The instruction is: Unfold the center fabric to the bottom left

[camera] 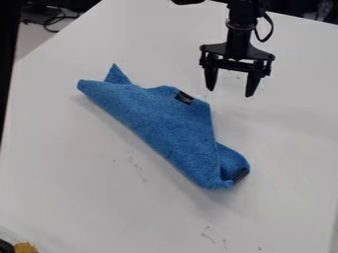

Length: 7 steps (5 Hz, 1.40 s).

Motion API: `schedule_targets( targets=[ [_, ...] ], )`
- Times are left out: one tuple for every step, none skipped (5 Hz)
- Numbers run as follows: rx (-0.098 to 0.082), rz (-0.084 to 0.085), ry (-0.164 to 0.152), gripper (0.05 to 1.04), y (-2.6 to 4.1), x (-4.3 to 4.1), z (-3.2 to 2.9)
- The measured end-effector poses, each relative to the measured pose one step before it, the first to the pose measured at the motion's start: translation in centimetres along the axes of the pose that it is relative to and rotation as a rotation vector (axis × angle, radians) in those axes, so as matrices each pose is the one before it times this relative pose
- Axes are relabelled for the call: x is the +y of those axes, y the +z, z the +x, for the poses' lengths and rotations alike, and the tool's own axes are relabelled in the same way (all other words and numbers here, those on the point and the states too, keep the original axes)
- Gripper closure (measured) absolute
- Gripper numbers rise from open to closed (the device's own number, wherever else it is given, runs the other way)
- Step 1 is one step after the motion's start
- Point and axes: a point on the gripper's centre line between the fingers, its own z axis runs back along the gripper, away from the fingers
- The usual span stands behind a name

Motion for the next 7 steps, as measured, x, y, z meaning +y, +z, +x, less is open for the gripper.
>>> schedule_targets(
  targets=[
    [0.0453,0.0143,-0.0001,0.083,-1.864,0.141,-0.659],
    [-0.0043,0.0146,0.0099,0.083,-0.409,0.783,0.15],
    [-0.01,0.0091,0.0239,0.083,-0.028,2.017,0.686],
    [-0.0072,0.0254,0.0257,0.083,-0.034,1.068,0.294],
    [0.0029,0.0247,0.0165,0.083,-0.255,0.625,-0.256],
    [-0.0027,-0.0008,0.0206,0.083,0.11,0.774,-0.146],
    [0.0369,-0.0091,0.0201,0.083,-0.836,0.206,-0.993]
  ],
)
